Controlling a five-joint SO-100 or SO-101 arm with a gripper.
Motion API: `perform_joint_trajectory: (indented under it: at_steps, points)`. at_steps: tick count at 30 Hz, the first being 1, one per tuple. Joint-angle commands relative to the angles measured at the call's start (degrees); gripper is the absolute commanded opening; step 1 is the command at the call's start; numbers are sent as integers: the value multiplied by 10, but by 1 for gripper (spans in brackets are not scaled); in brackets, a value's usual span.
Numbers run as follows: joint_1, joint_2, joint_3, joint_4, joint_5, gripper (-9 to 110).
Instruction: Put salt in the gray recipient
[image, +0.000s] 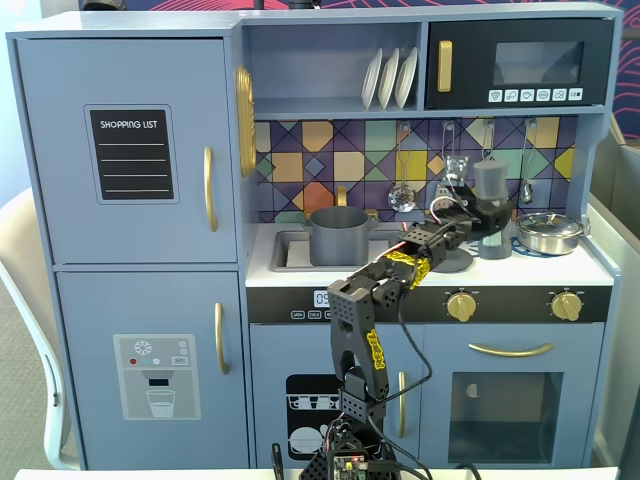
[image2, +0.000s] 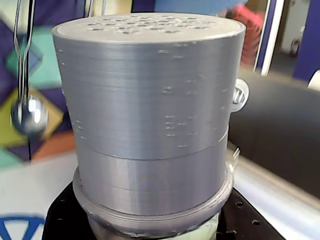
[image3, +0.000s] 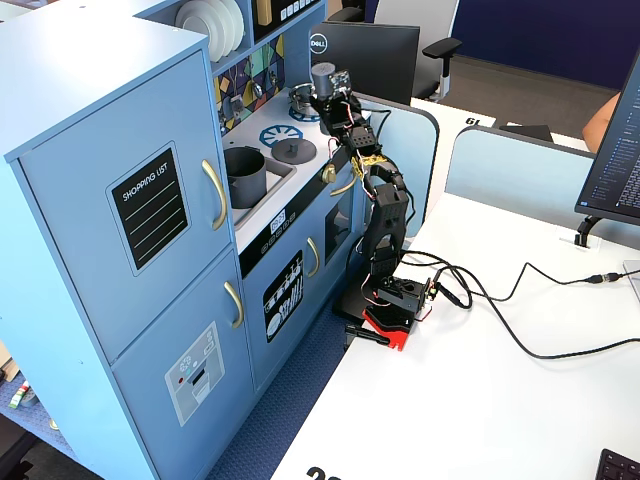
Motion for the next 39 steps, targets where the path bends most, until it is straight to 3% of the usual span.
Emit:
perform_joint_trajectory:
  at_steps: [1, 28, 36, 39]
  points:
    - [4, -16, -21, -30, -5, 0]
    - [34, -80, -35, -53, 39, 0]
    - [40, -65, -28, -54, 113, 44]
    - [40, -63, -26, -64, 113, 51]
